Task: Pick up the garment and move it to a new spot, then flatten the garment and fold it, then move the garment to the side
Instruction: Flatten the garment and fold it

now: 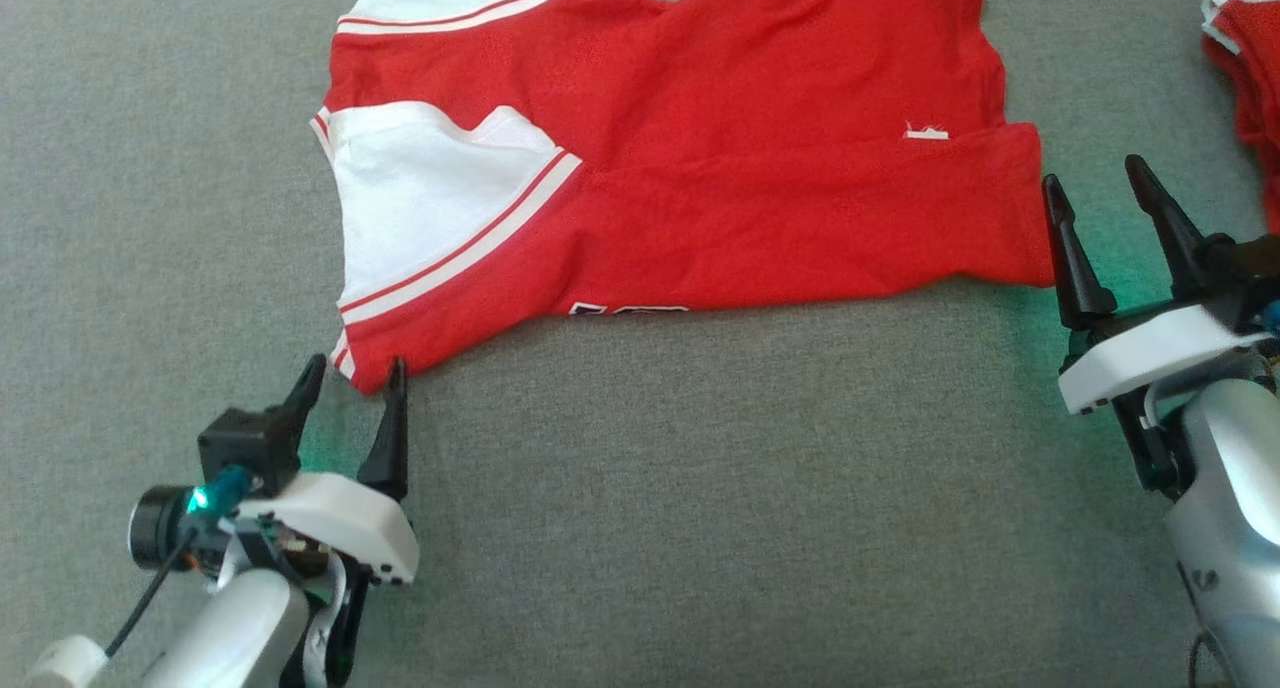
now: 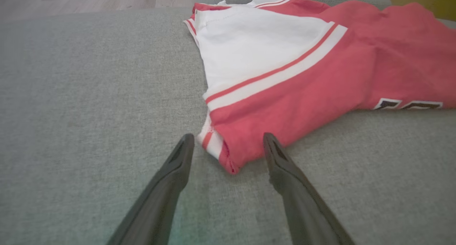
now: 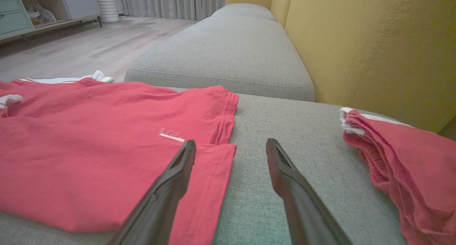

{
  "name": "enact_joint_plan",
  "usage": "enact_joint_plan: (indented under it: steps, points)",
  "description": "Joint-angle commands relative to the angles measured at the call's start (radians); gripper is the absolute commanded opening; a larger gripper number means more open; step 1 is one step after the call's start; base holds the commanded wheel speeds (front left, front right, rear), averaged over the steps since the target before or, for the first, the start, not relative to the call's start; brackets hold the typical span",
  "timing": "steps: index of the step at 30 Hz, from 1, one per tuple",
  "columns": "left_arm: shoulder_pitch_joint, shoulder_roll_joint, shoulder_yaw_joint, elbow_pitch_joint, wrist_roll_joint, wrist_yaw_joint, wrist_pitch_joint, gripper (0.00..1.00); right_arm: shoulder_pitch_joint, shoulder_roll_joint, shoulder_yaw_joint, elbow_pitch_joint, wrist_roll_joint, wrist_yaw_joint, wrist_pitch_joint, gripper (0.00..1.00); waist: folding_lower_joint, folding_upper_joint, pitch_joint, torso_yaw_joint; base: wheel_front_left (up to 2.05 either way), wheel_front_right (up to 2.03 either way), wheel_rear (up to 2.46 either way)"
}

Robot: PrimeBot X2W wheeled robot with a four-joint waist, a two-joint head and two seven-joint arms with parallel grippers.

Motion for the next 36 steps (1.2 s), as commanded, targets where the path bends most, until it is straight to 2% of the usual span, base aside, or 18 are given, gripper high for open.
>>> enact_joint_plan:
  steps: [1, 7, 8, 9, 10, 11, 12, 23, 26, 32, 33, 34, 35, 36]
  points:
    - [-0.051, 0.02, 0.036, -0.01, -0.001, -0.012, -0.012, 1.0, 0.011, -0.012, 0.016, -0.024, -0.01, -0.001, -0.003, 1.0, 0.0001, 0.0, 0.002, 0.0, 0.0, 0.0, 0.0]
    - [-0.069, 0.009, 0.025, 0.024, -0.019, -0.045, -0.006, 1.0, 0.012, -0.014, 0.019, -0.024, -0.012, -0.001, -0.003, 1.0, 0.0001, 0.0, 0.005, -0.002, 0.0, 0.0, 0.0]
    - [-0.071, 0.008, 0.022, 0.03, -0.024, -0.054, -0.003, 0.94, 0.013, -0.014, 0.019, -0.024, -0.012, -0.001, -0.003, 1.0, 0.0001, 0.0, 0.006, -0.001, 0.0, 0.0, 0.0]
    - [-0.071, 0.007, 0.019, 0.036, -0.029, -0.061, 0.001, 0.76, 0.013, -0.015, 0.019, -0.024, -0.012, -0.001, -0.003, 1.0, 0.0001, 0.0, 0.006, -0.001, 0.0, 0.0, 0.0]
    - [-0.072, 0.006, 0.016, 0.042, -0.033, -0.066, 0.005, 0.51, 0.015, -0.015, 0.019, -0.023, -0.013, -0.001, -0.003, 1.0, 0.0001, 0.0, 0.006, 0.0, 0.0, 0.0, 0.0]
    - [-0.072, 0.006, 0.014, 0.045, -0.034, -0.068, 0.005, 0.34, 0.016, -0.015, 0.019, -0.023, -0.013, -0.001, -0.003, 1.0, 0.0001, 0.0, 0.006, 0.001, 0.0, 0.0, 0.0]
    - [-0.072, 0.006, 0.013, 0.046, -0.034, -0.07, 0.005, 0.0, 0.017, -0.015, 0.019, -0.022, -0.013, -0.001, -0.003, 1.0, 0.0001, 0.0, 0.006, 0.002, 0.0, 0.0, 0.0]
    - [-0.059, 0.043, 0.027, 0.025, -0.037, -0.076, -0.015, 0.0, 0.024, -0.018, 0.036, 0.068, 0.065, -0.001, -0.003, 1.0, 0.0001, 0.0, -0.003, 0.019, 0.0, 0.0, 0.0]
    - [-0.059, 0.056, 0.032, 0.016, -0.034, -0.071, -0.013, 0.0, 0.02, -0.019, 0.091, 0.116, 0.117, -0.001, 0.022, 1.0, 0.0001, 0.0, -0.006, 0.022, 0.0, 0.0, 0.0]
    - [-0.055, 0.076, 0.039, 0.004, -0.036, -0.066, -0.01, 0.0, -0.004, -0.04, 0.211, 0.135, 0.255, -0.001, 0.097, 0.98, 0.0001, 0.0, -0.007, 0.022, 0.0, 0.0, 0.0]
    - [-0.053, 0.079, 0.04, 0.001, -0.036, -0.065, -0.011, 0.0, -0.009, -0.044, 0.225, 0.138, 0.278, -0.001, 0.109, 0.78, 0.0001, 0.0, -0.007, 0.022, 0.0, 0.0, 0.0]
    - [-0.049, 0.083, 0.042, 0.0, -0.037, -0.065, -0.012, 0.0, -0.014, -0.048, 0.235, 0.143, 0.299, -0.001, 0.12, 0.49, 0.0001, 0.0, -0.008, 0.022, 0.0, 0.0, 0.0]
    - [-0.046, 0.087, 0.043, 0.0, -0.037, -0.064, -0.014, 0.0, -0.019, -0.052, 0.246, 0.147, 0.318, -0.001, 0.131, 0.32, 0.0001, 0.0, -0.009, 0.023, 0.0, 0.0, 0.0]
    - [-0.043, 0.092, 0.043, 0.001, -0.035, -0.064, -0.015, 0.0, -0.023, -0.056, 0.262, 0.149, 0.336, -0.001, 0.144, 0.0, 0.0001, 0.0, -0.011, 0.024, 0.0, 0.0, 0.0]
